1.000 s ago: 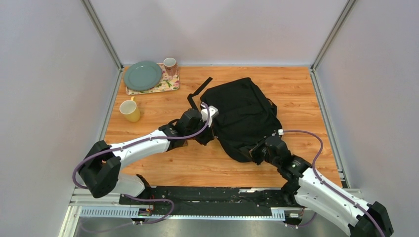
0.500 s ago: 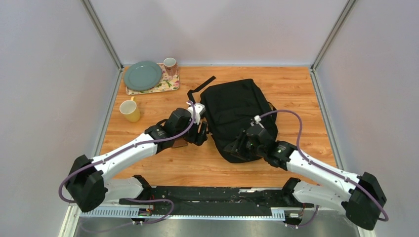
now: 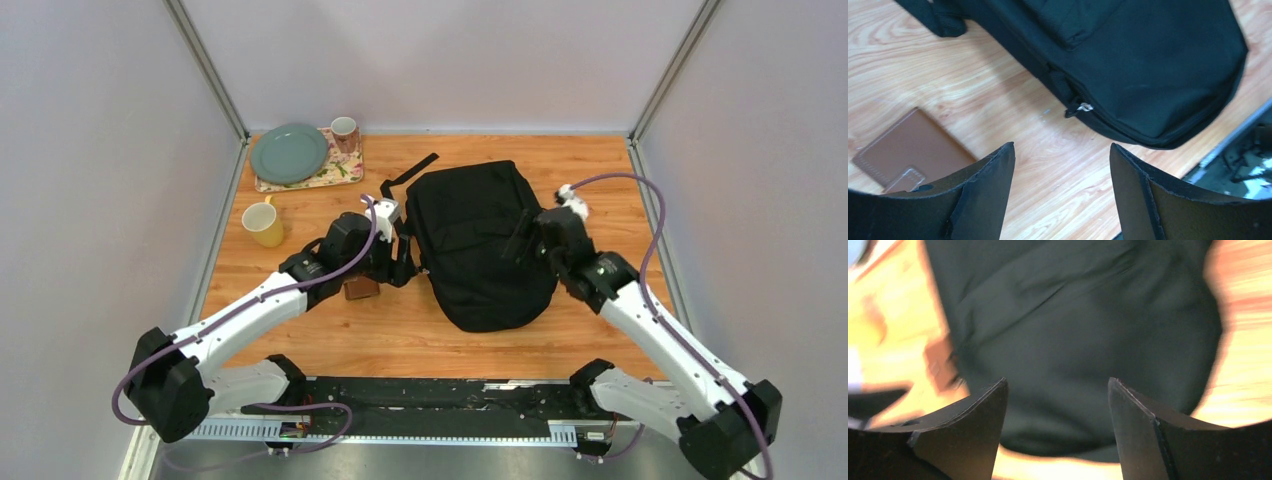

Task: Pack the student bag
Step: Adjust the student bag at the center of the board.

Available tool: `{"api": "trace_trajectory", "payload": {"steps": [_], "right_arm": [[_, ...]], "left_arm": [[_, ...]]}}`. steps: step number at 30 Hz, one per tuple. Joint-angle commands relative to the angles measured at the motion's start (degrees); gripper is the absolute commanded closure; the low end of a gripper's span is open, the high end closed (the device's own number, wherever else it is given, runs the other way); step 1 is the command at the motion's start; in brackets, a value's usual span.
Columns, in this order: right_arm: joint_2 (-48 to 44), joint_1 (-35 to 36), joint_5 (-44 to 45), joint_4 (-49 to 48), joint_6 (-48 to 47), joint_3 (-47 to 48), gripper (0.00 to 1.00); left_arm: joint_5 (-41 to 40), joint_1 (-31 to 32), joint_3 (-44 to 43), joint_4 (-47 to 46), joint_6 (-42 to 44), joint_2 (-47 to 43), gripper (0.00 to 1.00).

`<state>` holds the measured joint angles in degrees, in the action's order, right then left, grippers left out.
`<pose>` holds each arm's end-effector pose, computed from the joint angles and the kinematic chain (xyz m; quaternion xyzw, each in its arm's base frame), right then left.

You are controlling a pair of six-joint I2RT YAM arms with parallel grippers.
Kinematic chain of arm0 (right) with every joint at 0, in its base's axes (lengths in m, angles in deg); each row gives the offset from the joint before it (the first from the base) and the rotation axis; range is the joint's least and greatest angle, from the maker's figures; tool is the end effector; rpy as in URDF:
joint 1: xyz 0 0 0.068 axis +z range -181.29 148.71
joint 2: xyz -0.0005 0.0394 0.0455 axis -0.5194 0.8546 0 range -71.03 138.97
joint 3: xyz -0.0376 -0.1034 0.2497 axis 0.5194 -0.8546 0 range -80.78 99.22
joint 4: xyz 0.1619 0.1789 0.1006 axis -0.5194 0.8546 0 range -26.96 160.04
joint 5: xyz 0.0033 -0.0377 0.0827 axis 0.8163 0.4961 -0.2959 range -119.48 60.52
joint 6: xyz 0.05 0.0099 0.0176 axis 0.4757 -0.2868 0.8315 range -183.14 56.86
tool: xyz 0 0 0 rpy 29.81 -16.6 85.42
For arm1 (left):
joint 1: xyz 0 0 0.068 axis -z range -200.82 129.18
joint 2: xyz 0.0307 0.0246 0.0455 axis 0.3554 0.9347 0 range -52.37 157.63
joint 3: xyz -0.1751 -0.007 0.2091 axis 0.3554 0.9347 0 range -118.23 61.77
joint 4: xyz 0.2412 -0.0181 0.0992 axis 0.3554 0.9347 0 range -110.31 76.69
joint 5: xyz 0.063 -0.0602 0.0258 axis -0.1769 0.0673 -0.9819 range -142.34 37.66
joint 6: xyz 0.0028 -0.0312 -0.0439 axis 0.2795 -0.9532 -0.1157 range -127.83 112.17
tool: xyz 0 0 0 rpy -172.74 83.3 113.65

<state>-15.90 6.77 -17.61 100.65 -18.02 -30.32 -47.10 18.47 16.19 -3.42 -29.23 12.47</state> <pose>0.1609 0.1167 0.2967 0.0977 0.9053 0.1963 0.3637 0.1893 -0.1589 0.2638 0.1589 0.8766 -0.2637 0.3698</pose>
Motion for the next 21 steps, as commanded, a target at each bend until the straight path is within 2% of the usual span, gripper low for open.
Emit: {"api": "trace_trajectory", "payload": {"steps": [1,2,3,4,7,10,15,17,18,19,21], "right_arm": [[5.67,-15.36,0.42,2.31,-11.01,2.98,0.23],[6.56,-17.39,-0.10,0.64,-12.76,2.37,0.23],[7.44,-19.67,-5.84,-3.11,-13.82,1.06,0.23],[10.40,-23.61,-7.73,-4.46,-14.10,0.70,0.23],[15.68,-27.68,-10.30,-8.77,-16.29,0.17,0.23],[22.72,-29.71,-15.03,-6.57,-18.48,1.93,0.23],[28.79,-29.89,-25.12,-15.26,-18.32,-3.51,0.26],[28.80,-29.54,-28.56,-17.73,-16.48,-7.97,0.35],[27.06,-29.10,-30.32,-19.92,-16.04,-9.57,0.40],[25.91,-27.79,-30.51,-20.72,-14.90,-11.50,0.50],[21.89,-26.29,-31.74,-22.48,-14.36,-16.51,0.59]], "left_arm": [[7.24,-0.35,0.14,-7.12,-4.87,0.72,0.23],[7.68,-0.35,0.23,-7.82,-5.65,1.51,0.23],[8.47,-0.35,0.32,-9.48,-6.10,2.13,0.23],[9.09,-0.44,0.67,-10.20,-6.62,2.92,0.23],[10.23,-0.44,2.85,-13.35,-8.12,5.47,0.22],[11.28,-0.35,6.38,-19.25,-10.23,6.96,0.22],[14.36,-0.35,7.79,-21.55,-11.11,10.57,0.21],[13.93,-0.35,8.40,-21.45,-10.76,8.31,0.21],[11.84,-0.35,8.75,-20.24,-10.50,6.98,0.21],[10.16,-0.35,8.84,-18.83,-9.89,5.40,0.21],[3.95,-0.35,7.88,-12.36,-7.25,0.39,0.21]]}}
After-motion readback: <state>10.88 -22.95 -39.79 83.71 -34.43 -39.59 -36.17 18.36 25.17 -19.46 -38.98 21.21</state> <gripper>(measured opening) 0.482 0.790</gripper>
